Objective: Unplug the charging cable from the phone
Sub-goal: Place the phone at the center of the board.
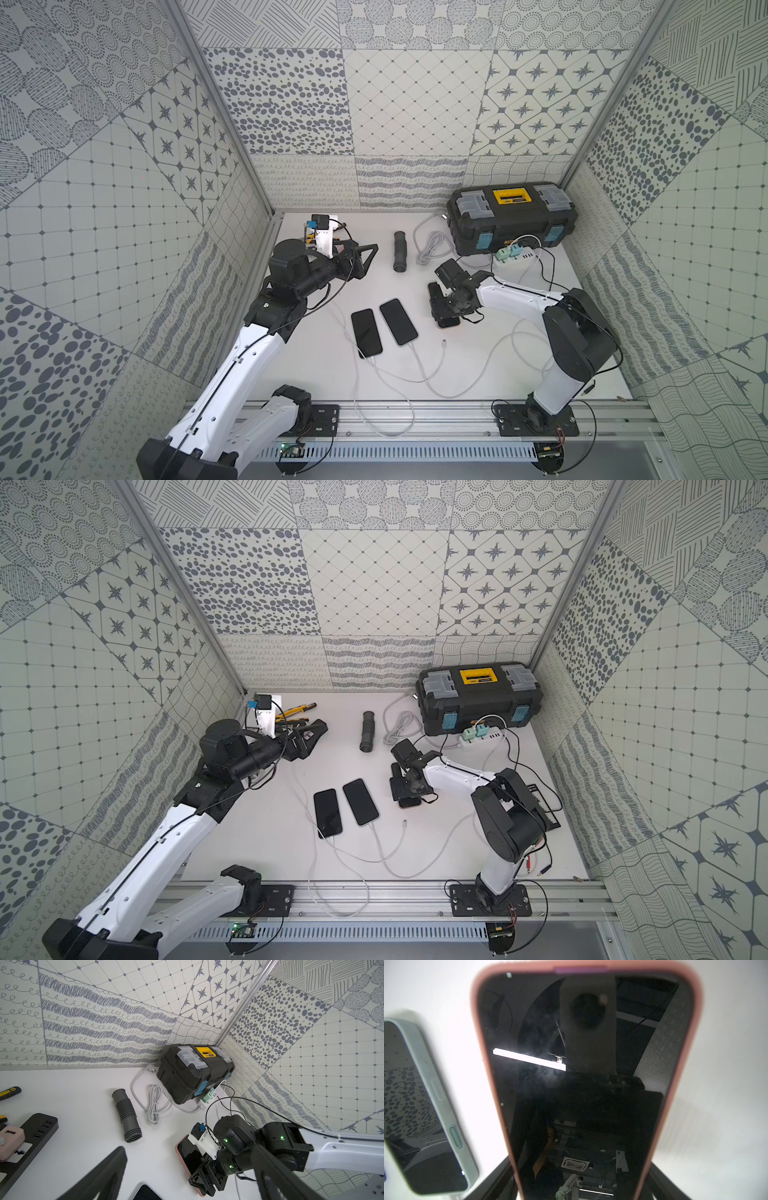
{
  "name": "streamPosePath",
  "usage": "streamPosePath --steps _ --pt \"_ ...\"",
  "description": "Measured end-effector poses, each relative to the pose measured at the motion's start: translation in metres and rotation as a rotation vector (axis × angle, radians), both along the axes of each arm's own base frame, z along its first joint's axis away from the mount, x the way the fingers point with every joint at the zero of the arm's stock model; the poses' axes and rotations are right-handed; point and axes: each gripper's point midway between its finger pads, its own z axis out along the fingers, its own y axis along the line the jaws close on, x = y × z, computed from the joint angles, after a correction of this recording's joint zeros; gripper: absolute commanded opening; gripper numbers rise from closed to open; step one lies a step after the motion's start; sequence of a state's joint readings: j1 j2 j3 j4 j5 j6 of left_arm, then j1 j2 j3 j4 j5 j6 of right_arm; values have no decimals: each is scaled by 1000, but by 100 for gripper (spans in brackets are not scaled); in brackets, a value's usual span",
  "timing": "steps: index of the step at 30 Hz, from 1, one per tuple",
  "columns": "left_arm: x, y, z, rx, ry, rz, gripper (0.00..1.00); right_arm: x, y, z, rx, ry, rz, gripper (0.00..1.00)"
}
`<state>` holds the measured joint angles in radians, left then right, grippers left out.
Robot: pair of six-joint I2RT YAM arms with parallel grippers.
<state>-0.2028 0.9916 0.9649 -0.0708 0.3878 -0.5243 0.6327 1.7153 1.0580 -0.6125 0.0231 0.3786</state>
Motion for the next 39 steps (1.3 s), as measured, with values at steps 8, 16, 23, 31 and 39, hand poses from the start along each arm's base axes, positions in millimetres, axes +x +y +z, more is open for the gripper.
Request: streamPosePath --steps 8,16,23,31,39 --pt "-3 3 -4 9 10 16 98 -1 -3 -12 -24 18 -15 62" --pt "-5 5 -6 21 10 21 98 1 -4 -13 -30 8 -18 71" --pt "-6 6 -6 24 7 23 98 2 -4 -13 -32 5 -22 82" --pt "-6 8 -5 26 2 38 98 4 -4 -12 -28 -3 -26 97" --pt "-7 10 -5 36 -5 50 98 -3 7 2 -59 -34 3 97"
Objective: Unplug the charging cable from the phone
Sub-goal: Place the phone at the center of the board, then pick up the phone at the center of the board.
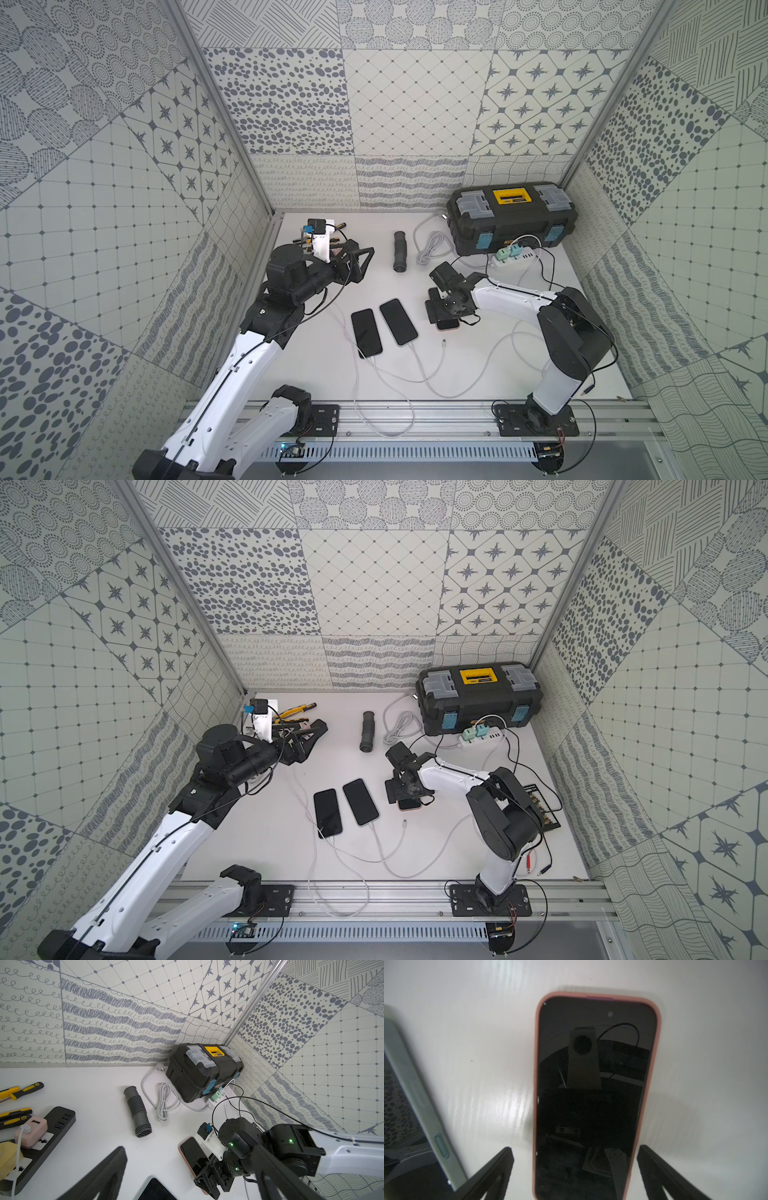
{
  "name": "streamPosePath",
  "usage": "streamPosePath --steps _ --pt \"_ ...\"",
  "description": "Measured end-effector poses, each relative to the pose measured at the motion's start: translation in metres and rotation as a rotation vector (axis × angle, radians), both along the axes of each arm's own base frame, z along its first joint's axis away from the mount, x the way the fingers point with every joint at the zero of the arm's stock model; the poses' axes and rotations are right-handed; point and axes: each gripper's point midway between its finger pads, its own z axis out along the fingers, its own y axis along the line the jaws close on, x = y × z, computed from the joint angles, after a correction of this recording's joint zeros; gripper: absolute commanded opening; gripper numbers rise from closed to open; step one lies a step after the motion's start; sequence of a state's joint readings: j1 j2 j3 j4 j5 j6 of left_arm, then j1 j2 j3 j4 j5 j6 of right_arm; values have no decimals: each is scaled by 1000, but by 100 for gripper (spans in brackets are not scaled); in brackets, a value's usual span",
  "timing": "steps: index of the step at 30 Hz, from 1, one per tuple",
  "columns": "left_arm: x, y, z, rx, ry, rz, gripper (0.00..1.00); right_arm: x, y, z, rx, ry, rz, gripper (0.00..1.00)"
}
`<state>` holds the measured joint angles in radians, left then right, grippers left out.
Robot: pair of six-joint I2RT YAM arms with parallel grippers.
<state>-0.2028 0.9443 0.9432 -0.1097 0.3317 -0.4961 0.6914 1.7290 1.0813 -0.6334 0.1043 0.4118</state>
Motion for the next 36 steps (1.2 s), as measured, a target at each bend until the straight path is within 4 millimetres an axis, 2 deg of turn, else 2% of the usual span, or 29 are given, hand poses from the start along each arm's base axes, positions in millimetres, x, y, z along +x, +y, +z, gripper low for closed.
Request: streamPosePath --steps 9,13,16,20,25,36 --pt "-2 3 -5 23 15 15 98 -3 46 47 14 -102 50 97" --pt "-2 5 -7 30 22 21 98 -7 69 58 39 -119 66 97" --pt "-2 6 -7 34 20 27 98 -15 86 53 34 -106 86 97" --pt "-2 7 -7 36 19 35 98 -28 107 36 16 -69 123 97" --pt "-3 8 -7 38 21 38 98 -41 122 17 -15 -33 162 97" --pt "-5 9 -10 41 32 41 98 -47 129 -8 -64 0 182 97"
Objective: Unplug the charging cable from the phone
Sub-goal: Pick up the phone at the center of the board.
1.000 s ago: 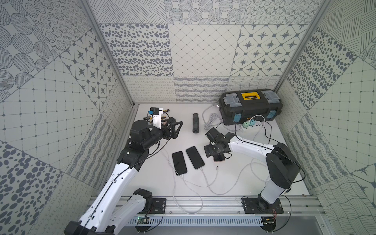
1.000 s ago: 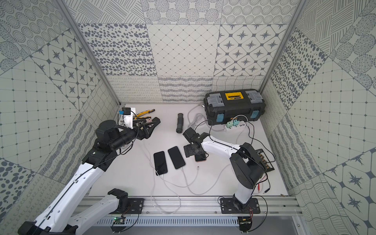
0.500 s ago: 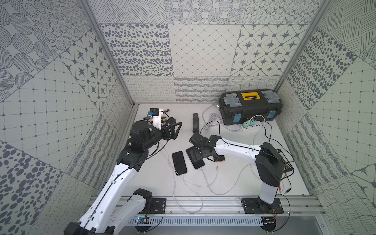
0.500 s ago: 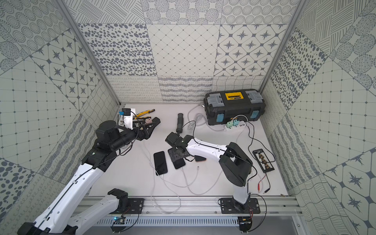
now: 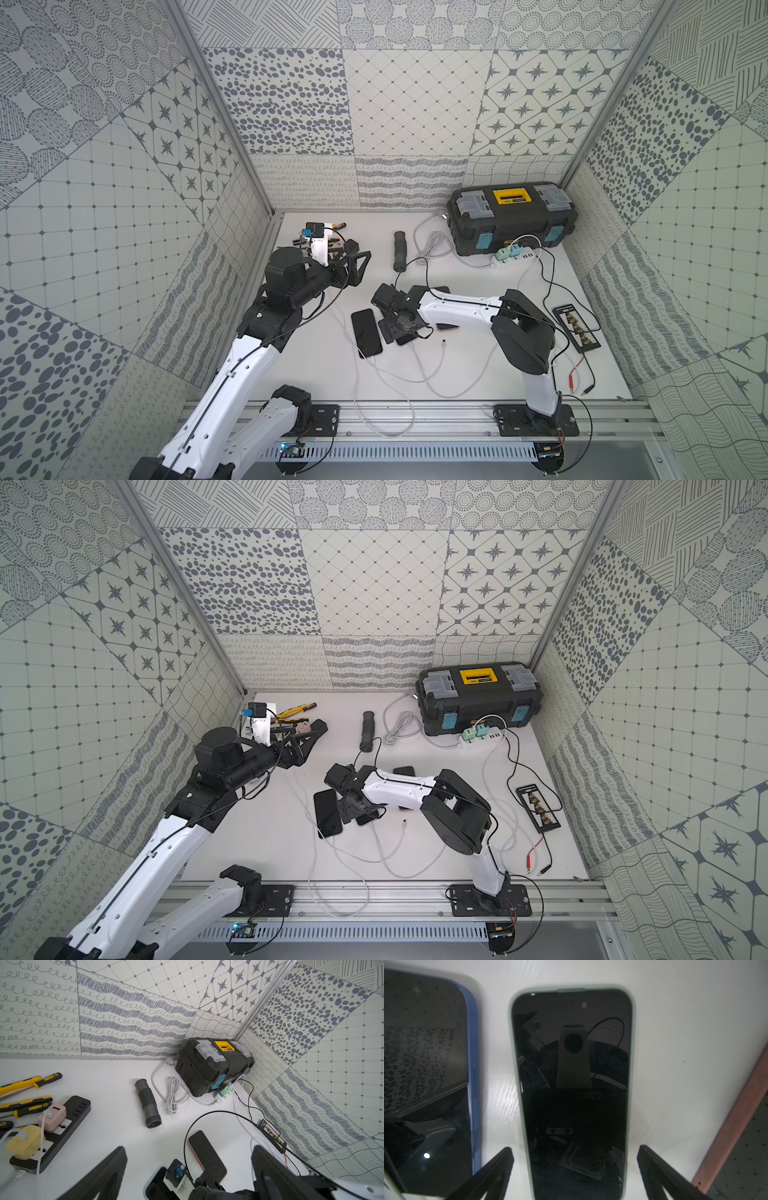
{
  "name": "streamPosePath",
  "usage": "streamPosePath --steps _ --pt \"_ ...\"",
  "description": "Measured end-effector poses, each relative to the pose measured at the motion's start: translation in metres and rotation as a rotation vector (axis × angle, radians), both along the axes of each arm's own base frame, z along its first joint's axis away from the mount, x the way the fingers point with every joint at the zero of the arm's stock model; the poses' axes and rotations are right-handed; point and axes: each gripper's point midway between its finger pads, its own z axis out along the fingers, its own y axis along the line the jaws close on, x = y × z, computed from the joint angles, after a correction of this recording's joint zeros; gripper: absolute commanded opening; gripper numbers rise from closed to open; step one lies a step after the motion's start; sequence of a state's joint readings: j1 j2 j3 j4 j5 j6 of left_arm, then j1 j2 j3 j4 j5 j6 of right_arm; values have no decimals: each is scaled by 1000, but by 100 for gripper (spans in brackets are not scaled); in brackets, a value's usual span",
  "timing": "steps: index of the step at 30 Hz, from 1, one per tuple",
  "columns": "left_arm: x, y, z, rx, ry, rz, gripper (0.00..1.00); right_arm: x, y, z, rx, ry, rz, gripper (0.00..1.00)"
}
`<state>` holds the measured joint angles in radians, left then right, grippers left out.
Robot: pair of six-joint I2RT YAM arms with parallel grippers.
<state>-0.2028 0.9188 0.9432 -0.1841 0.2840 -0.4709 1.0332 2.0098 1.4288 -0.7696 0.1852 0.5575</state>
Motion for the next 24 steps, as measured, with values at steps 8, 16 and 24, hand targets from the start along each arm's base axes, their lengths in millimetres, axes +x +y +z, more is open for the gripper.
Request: streamPosePath --steps 8,16,24 --pt "-1 0 -1 3 2 0 98 1 2 -6 -13 6 14 96" --pt "-1 1 0 7 -2 0 98 1 7 -7 -1 9 27 85" --pt "-1 2 1 12 -6 8 98 1 8 -7 4 10 33 68"
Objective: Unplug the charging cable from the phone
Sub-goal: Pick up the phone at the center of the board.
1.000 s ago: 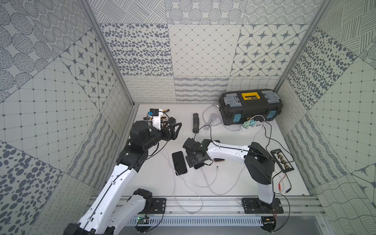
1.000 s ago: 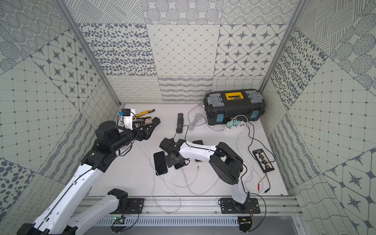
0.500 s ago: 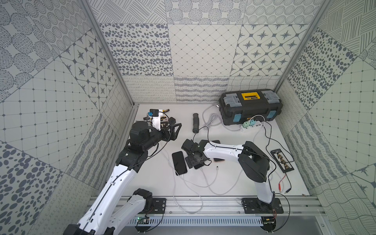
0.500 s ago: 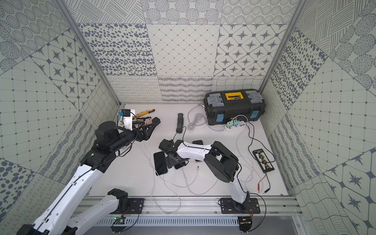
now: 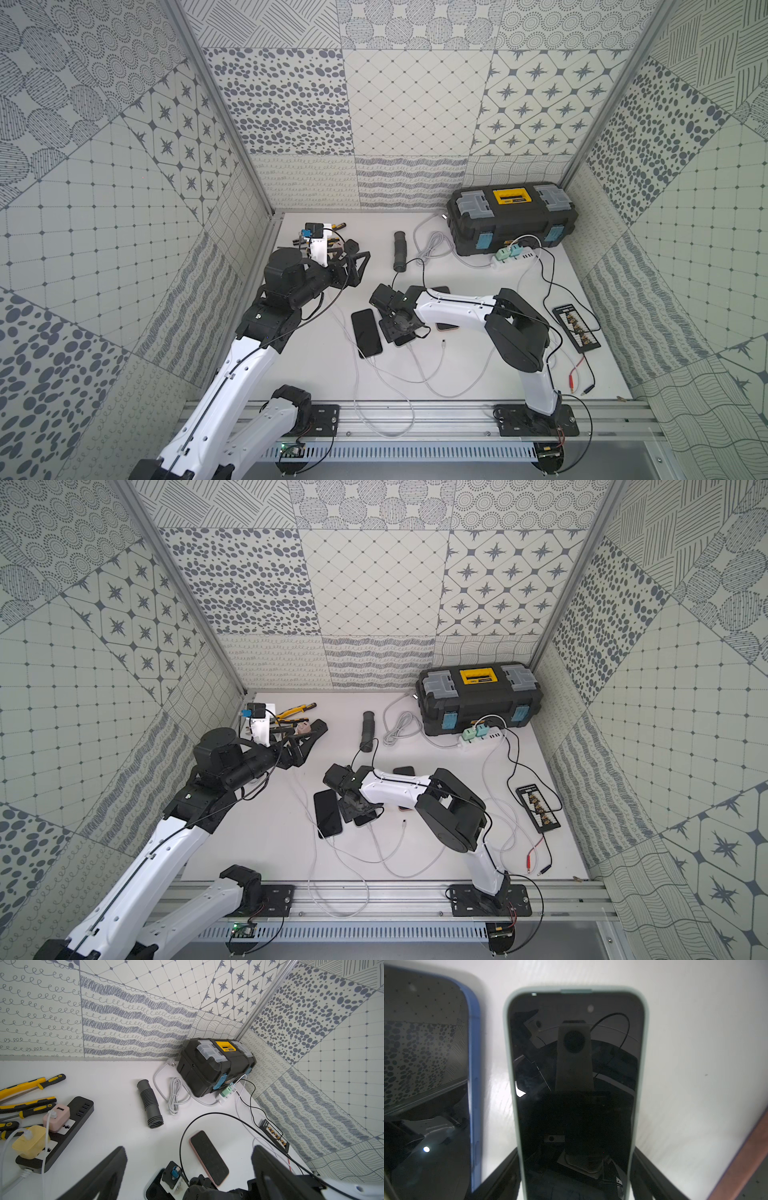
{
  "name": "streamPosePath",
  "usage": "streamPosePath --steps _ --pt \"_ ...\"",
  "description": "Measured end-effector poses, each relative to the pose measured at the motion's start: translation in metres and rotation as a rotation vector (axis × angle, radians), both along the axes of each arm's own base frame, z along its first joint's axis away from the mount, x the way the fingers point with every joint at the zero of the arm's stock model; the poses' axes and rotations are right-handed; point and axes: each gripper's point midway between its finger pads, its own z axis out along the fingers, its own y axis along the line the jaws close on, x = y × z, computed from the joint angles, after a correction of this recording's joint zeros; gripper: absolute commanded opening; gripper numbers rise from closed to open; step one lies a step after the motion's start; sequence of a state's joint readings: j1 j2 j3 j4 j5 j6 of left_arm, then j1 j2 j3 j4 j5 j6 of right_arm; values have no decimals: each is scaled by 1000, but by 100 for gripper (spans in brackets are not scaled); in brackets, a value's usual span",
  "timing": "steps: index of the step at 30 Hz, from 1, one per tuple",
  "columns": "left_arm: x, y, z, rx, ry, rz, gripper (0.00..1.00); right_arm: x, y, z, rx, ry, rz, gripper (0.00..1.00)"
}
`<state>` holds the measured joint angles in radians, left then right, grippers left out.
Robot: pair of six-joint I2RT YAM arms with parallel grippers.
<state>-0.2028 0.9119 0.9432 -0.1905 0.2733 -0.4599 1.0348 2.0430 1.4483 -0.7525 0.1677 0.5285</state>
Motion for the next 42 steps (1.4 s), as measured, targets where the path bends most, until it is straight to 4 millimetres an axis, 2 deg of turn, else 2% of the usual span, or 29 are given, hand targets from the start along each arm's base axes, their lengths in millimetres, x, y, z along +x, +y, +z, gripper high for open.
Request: streamPosePath --steps 14,17,25,34,42 --pt "0 0 0 3 -2 0 98 4 -3 6 -1 -11 19 52" --pt "0 0 0 3 -2 -1 98 9 -5 19 22 -28 20 50" --pt "0 0 0 2 -2 -2 98 35 -12 73 150 -114 -14 49" --pt "-2 -3 1 -2 -2 -18 98 47 -24 92 266 -130 -31 49" --pt "-5 -10 2 -15 0 -69 98 48 -24 130 504 -145 11 49"
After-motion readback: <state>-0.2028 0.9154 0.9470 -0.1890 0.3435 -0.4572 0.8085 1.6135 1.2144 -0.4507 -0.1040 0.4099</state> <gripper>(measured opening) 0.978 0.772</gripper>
